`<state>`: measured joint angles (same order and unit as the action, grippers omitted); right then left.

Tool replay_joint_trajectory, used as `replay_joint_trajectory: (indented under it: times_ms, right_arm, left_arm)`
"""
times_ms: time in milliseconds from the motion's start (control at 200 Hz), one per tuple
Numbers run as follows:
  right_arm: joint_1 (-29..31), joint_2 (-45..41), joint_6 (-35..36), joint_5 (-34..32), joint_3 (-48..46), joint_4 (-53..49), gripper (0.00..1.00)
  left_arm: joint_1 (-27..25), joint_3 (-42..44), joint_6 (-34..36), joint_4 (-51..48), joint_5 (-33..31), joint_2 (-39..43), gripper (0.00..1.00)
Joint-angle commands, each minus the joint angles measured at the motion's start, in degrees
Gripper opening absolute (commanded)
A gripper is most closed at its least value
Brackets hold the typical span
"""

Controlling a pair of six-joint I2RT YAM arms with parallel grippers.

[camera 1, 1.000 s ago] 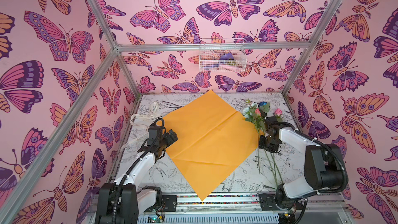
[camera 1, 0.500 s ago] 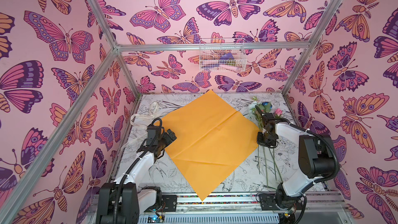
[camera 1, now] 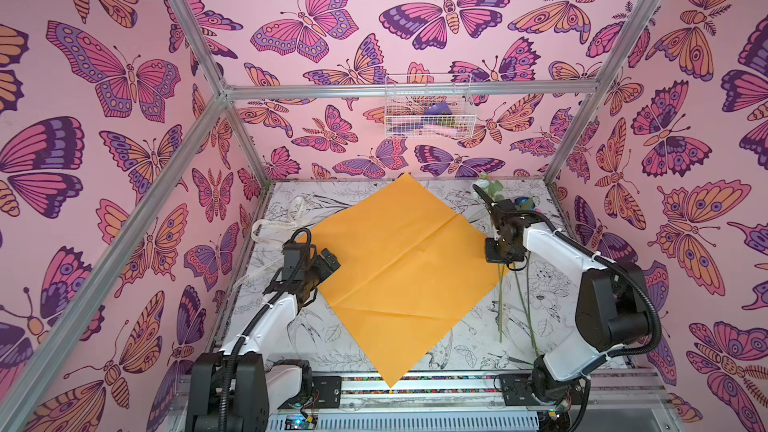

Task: Tie the bouquet of fake flowers
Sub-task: 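Carry the white rose onto the orange sheet's centre and open the right gripper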

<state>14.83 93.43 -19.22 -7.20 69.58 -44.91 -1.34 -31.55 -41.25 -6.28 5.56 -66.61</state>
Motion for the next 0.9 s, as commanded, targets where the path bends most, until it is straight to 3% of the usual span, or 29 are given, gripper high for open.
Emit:
replay_joint_trajectory:
  times_ms: [0,205,385,896]
  right_arm:
    - [2.6,-1.8,-2.9,4.0,4.1,-1.9,0.01]
    - [8.0,4.1,-10.8,13.5,9.9,8.2,0.0]
    - [12.8,14.5,-14.9,15.3,18.8,12.2,0.0]
    - [16.2,42.5,-16.9,24.9,48.0,12.5,0.02]
  left_arm:
    - [0.5,0.7,-0.4,-1.4,0.2,0.2,1.0]
    - [0.5,1.1,-0.4,-1.3,0.9,-0.3,1.0]
    - [0.5,1.7,-0.8,0.3,2.8,-0.4,1.0]
    - [0.5,2.2,-1.4,3.7,6.6,-2.1,1.0]
